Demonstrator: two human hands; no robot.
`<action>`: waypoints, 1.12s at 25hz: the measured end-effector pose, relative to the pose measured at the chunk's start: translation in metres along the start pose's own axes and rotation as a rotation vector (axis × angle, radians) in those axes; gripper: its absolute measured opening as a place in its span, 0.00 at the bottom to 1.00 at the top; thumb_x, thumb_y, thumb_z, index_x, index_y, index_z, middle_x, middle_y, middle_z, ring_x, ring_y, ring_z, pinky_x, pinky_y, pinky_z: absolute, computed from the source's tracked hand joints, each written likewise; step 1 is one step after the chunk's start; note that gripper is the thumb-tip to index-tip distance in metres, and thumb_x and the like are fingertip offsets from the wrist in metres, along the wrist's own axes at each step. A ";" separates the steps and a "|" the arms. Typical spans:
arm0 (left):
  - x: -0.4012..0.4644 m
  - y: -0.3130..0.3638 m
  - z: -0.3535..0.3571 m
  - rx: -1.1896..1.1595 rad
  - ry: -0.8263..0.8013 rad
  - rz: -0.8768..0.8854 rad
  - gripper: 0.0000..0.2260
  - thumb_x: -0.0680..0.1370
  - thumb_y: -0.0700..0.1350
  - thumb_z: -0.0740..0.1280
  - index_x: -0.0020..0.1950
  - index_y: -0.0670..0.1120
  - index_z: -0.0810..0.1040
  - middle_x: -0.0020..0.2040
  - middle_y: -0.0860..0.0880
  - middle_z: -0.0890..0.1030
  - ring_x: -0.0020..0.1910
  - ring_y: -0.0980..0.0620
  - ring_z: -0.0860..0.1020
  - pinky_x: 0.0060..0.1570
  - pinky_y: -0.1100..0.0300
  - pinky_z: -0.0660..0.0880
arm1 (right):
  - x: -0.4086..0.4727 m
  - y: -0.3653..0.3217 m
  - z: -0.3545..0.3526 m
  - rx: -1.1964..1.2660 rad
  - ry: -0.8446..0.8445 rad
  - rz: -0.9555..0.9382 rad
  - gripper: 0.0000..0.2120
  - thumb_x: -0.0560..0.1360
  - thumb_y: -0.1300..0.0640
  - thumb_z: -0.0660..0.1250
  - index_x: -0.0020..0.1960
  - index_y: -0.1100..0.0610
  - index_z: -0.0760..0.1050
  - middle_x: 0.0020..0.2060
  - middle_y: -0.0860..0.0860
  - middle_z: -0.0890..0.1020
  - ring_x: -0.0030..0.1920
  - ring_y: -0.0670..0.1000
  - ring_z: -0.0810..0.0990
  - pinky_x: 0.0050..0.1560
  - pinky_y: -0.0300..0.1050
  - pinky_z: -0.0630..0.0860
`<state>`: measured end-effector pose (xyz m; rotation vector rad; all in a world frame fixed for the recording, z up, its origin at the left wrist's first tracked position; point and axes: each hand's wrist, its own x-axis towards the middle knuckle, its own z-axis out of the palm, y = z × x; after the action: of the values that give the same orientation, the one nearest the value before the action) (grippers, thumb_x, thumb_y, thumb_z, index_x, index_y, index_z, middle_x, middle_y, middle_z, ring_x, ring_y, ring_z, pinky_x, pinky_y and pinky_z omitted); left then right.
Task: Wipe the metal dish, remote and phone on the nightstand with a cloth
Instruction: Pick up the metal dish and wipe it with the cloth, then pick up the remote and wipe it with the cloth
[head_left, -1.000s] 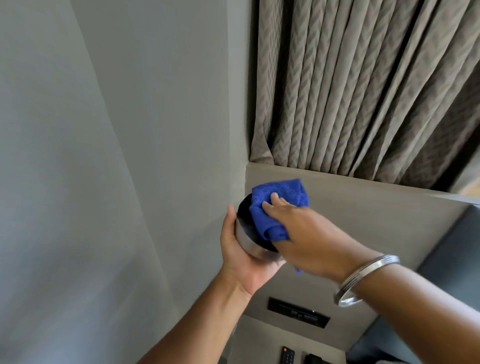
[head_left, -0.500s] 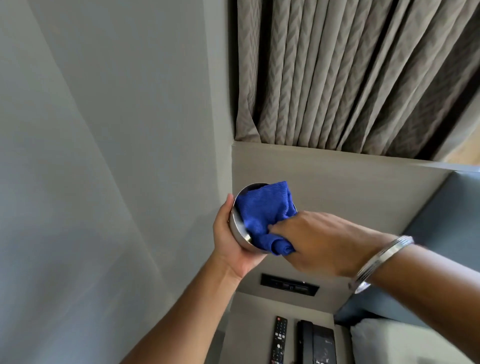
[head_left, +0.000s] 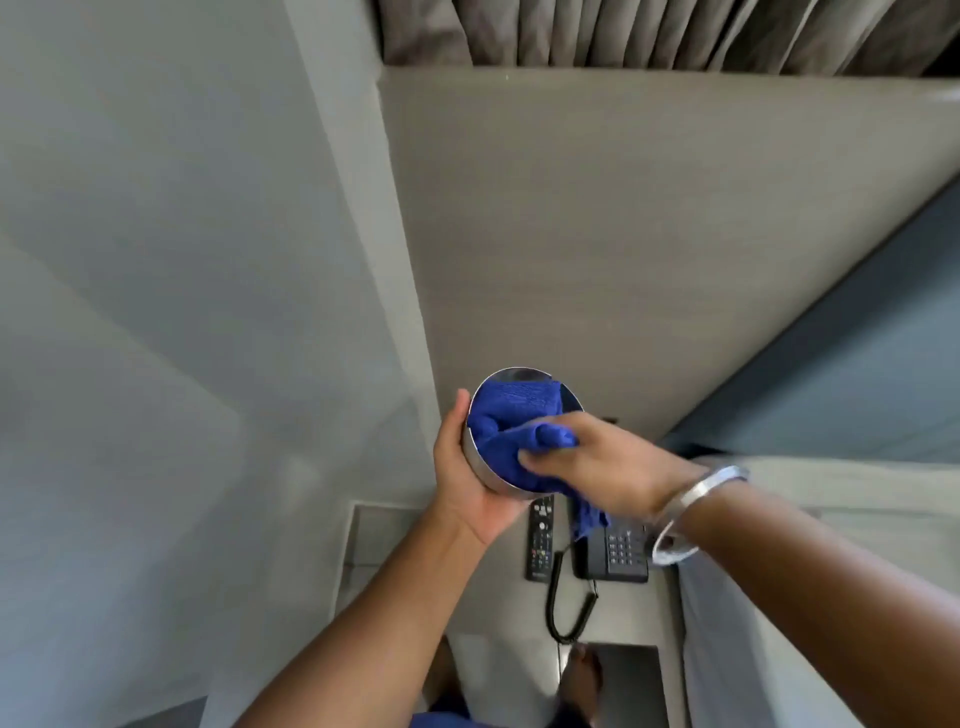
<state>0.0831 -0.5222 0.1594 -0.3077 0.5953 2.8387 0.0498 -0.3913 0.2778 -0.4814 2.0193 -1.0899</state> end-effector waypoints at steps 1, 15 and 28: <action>0.004 -0.009 -0.018 -0.026 0.003 -0.041 0.35 0.79 0.66 0.56 0.67 0.38 0.76 0.64 0.36 0.79 0.66 0.38 0.75 0.67 0.42 0.69 | 0.008 0.013 -0.003 0.230 0.031 0.104 0.09 0.77 0.61 0.63 0.54 0.60 0.79 0.48 0.58 0.85 0.49 0.56 0.84 0.54 0.55 0.79; 0.065 -0.119 -0.353 0.798 1.014 -0.095 0.12 0.81 0.42 0.62 0.38 0.48 0.77 0.37 0.46 0.75 0.35 0.48 0.73 0.29 0.63 0.69 | 0.064 0.271 0.005 0.517 0.518 0.351 0.09 0.78 0.61 0.62 0.45 0.52 0.80 0.40 0.52 0.85 0.42 0.51 0.84 0.42 0.41 0.80; 0.087 -0.159 -0.402 1.433 1.093 -0.105 0.20 0.84 0.56 0.52 0.59 0.43 0.76 0.50 0.48 0.78 0.48 0.48 0.76 0.45 0.56 0.72 | 0.089 0.337 0.000 0.500 0.506 0.531 0.09 0.77 0.54 0.64 0.41 0.49 0.80 0.45 0.57 0.84 0.48 0.60 0.82 0.54 0.60 0.77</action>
<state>0.1046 -0.5323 -0.2804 -1.3855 2.3194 1.2477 0.0048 -0.2582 -0.0413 0.6119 1.9969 -1.3873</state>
